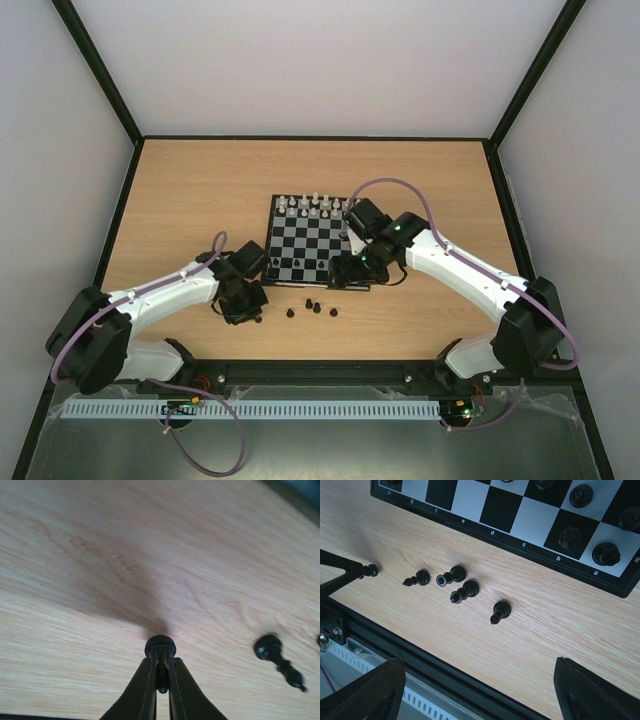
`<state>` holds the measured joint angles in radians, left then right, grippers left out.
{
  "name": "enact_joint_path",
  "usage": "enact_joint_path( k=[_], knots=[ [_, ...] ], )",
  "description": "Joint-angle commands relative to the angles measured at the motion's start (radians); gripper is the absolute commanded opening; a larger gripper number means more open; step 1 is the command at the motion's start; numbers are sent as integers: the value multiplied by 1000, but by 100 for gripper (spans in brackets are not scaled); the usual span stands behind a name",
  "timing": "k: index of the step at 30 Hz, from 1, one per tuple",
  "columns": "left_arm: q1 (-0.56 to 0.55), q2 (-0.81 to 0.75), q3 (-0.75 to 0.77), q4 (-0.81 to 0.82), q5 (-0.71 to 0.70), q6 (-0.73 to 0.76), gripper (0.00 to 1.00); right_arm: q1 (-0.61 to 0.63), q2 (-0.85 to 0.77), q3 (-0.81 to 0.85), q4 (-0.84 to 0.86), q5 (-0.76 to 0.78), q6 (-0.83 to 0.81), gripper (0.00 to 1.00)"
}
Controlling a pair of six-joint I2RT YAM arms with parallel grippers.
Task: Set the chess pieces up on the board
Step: Pick up the chess piece at the center of the board, then place the chess piece on the chessboard.
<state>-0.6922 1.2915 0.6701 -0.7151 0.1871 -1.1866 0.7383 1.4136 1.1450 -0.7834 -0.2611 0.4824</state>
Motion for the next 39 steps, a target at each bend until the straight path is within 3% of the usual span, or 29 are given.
enact_joint_path(
  k=[1,7,13,17,20,39],
  knots=[
    [-16,54,170,-141,-36,148,2,4,0,12,-48,2,23,82],
    [-18,174,479,-332,-101,348,2,4,12,53,-80,10,94,81],
    [-18,341,702,-399,-121,501,2,4,21,85,-93,33,146,82],
    [-8,402,730,-370,-92,554,2,4,39,117,-107,46,188,87],
    [-6,431,737,-359,-95,574,2,4,48,136,-116,53,194,99],
    [6,517,658,-225,-155,650,2,4,84,179,-135,67,198,99]
  ],
)
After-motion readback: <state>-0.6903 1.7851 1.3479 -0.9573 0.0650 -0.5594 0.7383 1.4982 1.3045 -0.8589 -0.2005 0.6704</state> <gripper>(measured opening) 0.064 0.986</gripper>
